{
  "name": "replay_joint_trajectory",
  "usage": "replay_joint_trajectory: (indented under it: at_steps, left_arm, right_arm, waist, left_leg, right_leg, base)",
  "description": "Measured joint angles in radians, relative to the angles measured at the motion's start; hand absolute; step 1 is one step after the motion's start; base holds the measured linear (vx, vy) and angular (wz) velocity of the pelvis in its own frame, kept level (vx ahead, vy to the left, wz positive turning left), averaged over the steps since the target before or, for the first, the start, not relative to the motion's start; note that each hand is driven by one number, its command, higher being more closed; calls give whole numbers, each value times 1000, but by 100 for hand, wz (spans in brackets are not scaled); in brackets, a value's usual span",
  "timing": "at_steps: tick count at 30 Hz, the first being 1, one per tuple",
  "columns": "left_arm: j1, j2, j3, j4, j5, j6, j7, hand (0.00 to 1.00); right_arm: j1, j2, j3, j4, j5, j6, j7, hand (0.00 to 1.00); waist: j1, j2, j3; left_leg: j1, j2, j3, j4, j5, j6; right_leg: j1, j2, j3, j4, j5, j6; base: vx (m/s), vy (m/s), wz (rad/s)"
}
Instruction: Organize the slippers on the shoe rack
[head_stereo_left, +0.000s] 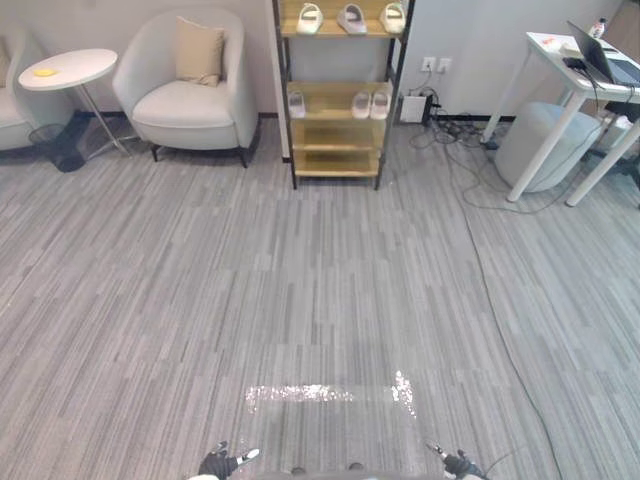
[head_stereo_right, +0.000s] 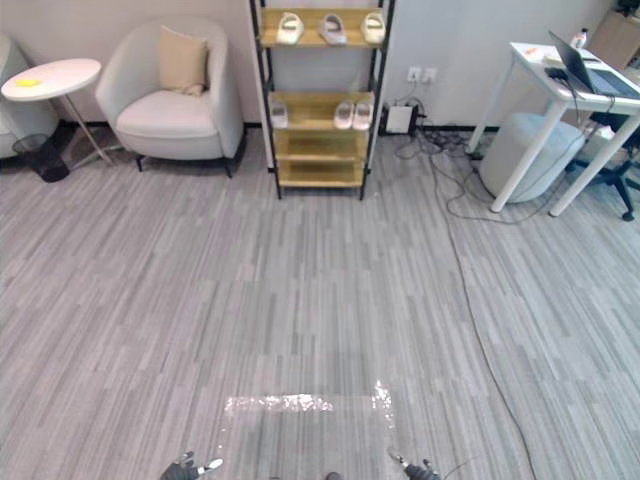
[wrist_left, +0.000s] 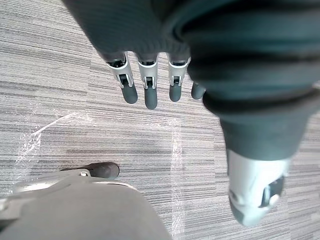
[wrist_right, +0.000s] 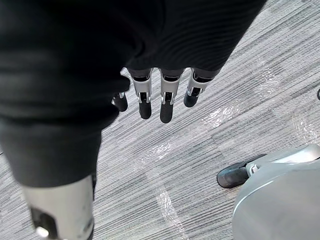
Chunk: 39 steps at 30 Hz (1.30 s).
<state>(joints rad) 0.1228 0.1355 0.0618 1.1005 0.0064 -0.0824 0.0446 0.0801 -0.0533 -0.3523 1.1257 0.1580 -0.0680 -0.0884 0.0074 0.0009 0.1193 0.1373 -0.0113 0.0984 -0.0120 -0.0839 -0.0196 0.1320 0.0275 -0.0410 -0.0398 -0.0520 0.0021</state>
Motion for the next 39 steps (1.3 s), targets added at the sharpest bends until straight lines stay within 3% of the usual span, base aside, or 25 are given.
replay_joint_trajectory:
  at_steps: [2,5,6,7,8,9,11,13,15,16,17,19,21,23,24,26,27,30,32,33,34,35,37,38,39]
  left_arm:
    - [-17,3,18,-2,0,0,0,0]
    - [-32,-10,88,-45,-1,1,0,0]
    - [-29,-18,114,-62,-1,1,0,0]
    - [-27,-27,139,-75,-7,2,1,0]
    - [-23,-30,150,-85,-8,2,1,0]
    - [-11,-33,150,-106,-8,1,5,0]
    - [-7,-38,150,-115,-10,0,15,0]
    - [-10,-45,151,-118,-11,0,21,0]
    - [-11,-59,158,-119,-12,-2,23,0]
    - [-9,-70,158,-114,-14,-2,24,0]
    - [-5,-65,158,-108,-26,-3,28,0]
    - [8,-46,158,-116,-30,-13,32,0]
    - [7,-41,154,-116,-29,-15,36,0]
    - [-5,-34,124,-116,-29,-15,39,0]
    - [-10,-30,112,-115,-28,-15,38,0]
    - [-35,-31,92,-114,-29,-15,39,0]
    - [-58,-56,71,-111,-30,-16,37,0]
    - [-81,-92,56,-104,-31,-17,34,0]
    - [-102,-119,54,-85,-30,-19,30,0]
    - [-99,-124,53,-83,-30,-19,29,0]
    - [-104,-132,58,-68,-30,-19,30,0]
    - [-111,-139,62,-59,-30,-19,28,0]
    - [-114,-156,88,-57,-29,-19,30,0]
    - [-114,-162,115,-58,-29,-19,29,0]
    - [-113,-169,136,-71,-29,-18,29,0]
  right_arm:
    - [-4,7,-9,-2,2,-1,0,0]
    - [5,15,-17,-50,11,-1,-2,0]
    - [6,17,-11,-54,12,-1,-2,0]
    - [2,12,5,-57,19,-1,-3,0]
    - [2,12,7,-58,21,-1,-7,0]
    - [7,12,11,-71,40,0,-12,0]
    - [10,12,11,-87,40,0,-12,0]
    - [2,11,18,-94,40,0,-14,0]
    - [-7,9,48,-96,40,-1,-18,0]
    - [-15,5,55,-91,39,-1,-20,0]
    - [-24,7,55,-84,39,1,-20,0]
    - [-21,32,54,-92,37,1,-20,0]
    - [-30,52,61,-95,35,1,-16,0]
    - [-24,54,62,-127,31,-1,-9,0]
    - [-24,53,62,-133,26,-4,-8,0]
    - [-24,49,61,-137,-1,-4,-9,0]
    - [-25,44,61,-146,-3,-4,-9,0]
    - [-26,44,60,-155,-2,-10,-9,0]
    - [-41,42,58,-148,-2,-11,-9,0]
    - [-40,45,52,-147,-1,-11,-9,0]
    - [-41,42,41,-135,1,-12,-7,0]
    - [-59,32,40,-122,-2,-10,-7,0]
    - [-69,18,40,-130,-3,-12,-2,0]
    - [-67,13,43,-128,-3,-11,-1,0]
    - [-62,12,45,-130,-1,-11,-2,0]
  waist:
    - [0,-10,21]
    - [1,-12,65]
    - [3,-14,68]
    - [8,-14,79]
    - [9,-12,84]
    - [9,-14,86]
    - [12,-10,87]
    - [26,-5,86]
    - [39,7,79]
    - [50,27,72]
    - [59,22,63]
    - [63,-21,30]
    - [66,-36,24]
    - [56,-35,25]
    - [49,-31,28]
    - [42,-30,29]
    - [39,-21,36]
    - [23,-19,37]
    - [4,-17,39]
    - [-2,-21,40]
    - [-8,-18,41]
    - [-3,13,41]
    - [-4,54,51]
    - [-10,64,56]
    - [-10,73,63]
  left_leg:
    - [-54,11,6,110,-49,-29]
    - [-200,71,85,457,-131,-43]
    - [-262,96,115,587,-129,-29]
    - [-327,138,146,729,-144,24]
    - [-359,167,151,811,-158,30]
    - [-402,188,144,844,-173,8]
    - [-425,189,141,795,-171,4]
    - [-438,169,134,633,-153,-22]
    - [-435,130,81,426,-101,-64]
    - [-422,124,51,353,-52,-79]
    - [-421,98,55,376,-23,-62]
    - [-429,56,103,419,-92,-8]
    - [-373,28,136,416,-127,19]
    - [-272,9,148,396,-168,37]
    - [-227,4,147,378,-178,38]
    - [-132,-5,136,311,-181,39]
    - [-39,7,118,244,-180,40]
    - [26,29,106,191,-180,40]
    - [74,46,91,145,-185,32]
    - [94,46,79,132,-193,18]
    - [116,57,54,130,-203,1]
    - [128,91,50,146,-200,-14]
    - [97,128,27,285,-197,-20]
    - [32,155,14,460,-182,-44]
    - [-64,187,-19,683,-117,-71]
  right_leg:
    - [-4,1,-8,18,-9,-5]
    - [-22,13,-19,81,-73,-33]
    - [-29,10,-17,104,-87,-46]
    - [-27,10,-15,132,-105,-50]
    - [-23,6,-7,159,-121,-54]
    - [-24,-16,9,195,-147,-48]
    - [-25,-39,27,211,-166,-34]
    - [-25,-76,62,210,-186,-1]
    - [-35,-103,93,209,-212,38]
    - [-35,-104,114,206,-229,63]
    - [-21,-129,141,195,-242,73]
    - [-44,-179,157,292,-263,109]
    - [-105,-209,156,485,-252,150]
    - [-211,-220,150,823,-202,236]
    - [-258,-224,118,942,-204,231]
    - [-343,-251,13,1057,-227,179]
    - [-390,-253,-107,1002,-268,108]
    - [-443,-220,-189,805,-264,66]
    - [-486,-172,-198,541,-158,42]
    - [-482,-152,-186,430,-65,28]
    - [-468,-129,-164,423,38,-20]
    - [-461,-108,-175,441,8,-26]
    - [-423,-76,-196,452,-49,-45]
    - [-385,-61,-206,443,-75,-53]
    - [-331,-41,-212,417,-91,-60]
  base:
    - [-23,-41,7]
    - [-108,-41,7]
    - [-64,-21,-9]
    - [30,4,-21]
    - [103,51,-25]
    - [116,65,-19]
    - [137,112,-24]
    - [263,252,-40]
    - [336,347,-49]
    - [368,396,-62]
    - [429,394,-62]
    - [468,338,-45]
    - [501,284,-35]
    - [476,210,-12]
    - [339,106,4]
    - [470,53,19]
    - [517,9,23]
    - [379,-72,23]
    - [433,-171,36]
    - [509,-224,39]
    - [496,-228,13]
    - [486,-244,-2]
    - [452,-273,2]
    - [528,-328,28]
    - [505,-287,19]
